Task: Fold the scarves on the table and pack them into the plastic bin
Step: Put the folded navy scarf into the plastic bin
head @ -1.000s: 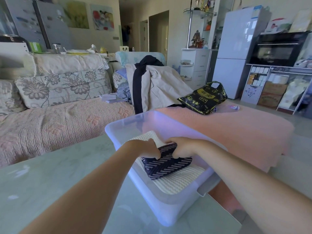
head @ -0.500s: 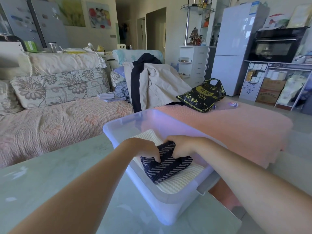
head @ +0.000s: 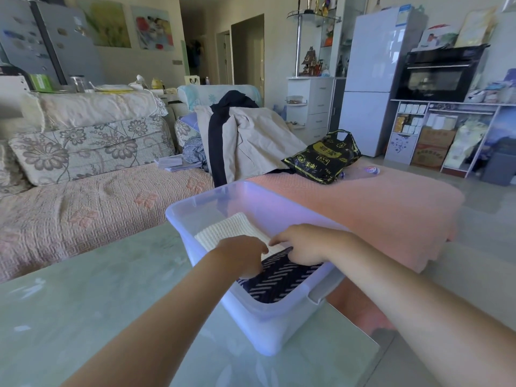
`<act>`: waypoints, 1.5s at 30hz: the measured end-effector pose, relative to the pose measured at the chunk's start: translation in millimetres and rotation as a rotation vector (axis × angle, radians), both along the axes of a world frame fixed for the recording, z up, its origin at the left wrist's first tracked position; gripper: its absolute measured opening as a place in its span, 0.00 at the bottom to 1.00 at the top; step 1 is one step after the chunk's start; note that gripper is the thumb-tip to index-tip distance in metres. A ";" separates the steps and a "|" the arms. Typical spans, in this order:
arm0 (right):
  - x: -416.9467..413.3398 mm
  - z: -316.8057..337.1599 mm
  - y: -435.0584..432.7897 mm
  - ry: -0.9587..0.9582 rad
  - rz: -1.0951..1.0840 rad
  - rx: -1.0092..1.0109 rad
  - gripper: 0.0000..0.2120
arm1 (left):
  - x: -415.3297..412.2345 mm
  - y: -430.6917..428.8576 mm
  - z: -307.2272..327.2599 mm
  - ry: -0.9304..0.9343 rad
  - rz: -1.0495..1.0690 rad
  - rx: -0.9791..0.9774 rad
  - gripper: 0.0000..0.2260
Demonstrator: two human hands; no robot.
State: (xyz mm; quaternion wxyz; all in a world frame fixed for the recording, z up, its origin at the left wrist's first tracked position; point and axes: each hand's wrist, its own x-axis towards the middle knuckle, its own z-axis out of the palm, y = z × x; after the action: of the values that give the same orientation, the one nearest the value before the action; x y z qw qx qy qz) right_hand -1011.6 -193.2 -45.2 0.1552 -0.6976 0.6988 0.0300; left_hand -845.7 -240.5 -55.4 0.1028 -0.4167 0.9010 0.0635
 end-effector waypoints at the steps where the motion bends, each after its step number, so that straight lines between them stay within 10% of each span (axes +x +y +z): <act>1: -0.8 0.8 1.6 -0.045 -0.009 0.009 0.29 | 0.9 4.0 0.9 0.024 -0.007 0.009 0.20; 14: 11.2 3.6 15.2 -0.005 -0.049 0.216 0.27 | 0.4 30.6 1.3 -0.043 0.015 0.223 0.14; 24: 51.3 37.2 25.8 -0.279 -0.031 -0.282 0.19 | 72.2 45.0 34.2 0.618 0.176 -0.036 0.18; 45: 618.3 -28.0 79.0 -0.434 0.616 -0.061 0.17 | 635.1 193.4 -21.2 0.618 1.005 -0.256 0.13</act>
State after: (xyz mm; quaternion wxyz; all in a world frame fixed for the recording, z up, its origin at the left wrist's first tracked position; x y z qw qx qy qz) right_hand -393.2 -114.2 -73.3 0.2623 -0.8696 0.4075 -0.0940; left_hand -210.6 -47.1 -76.6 -0.2574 -0.7627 0.5823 0.1135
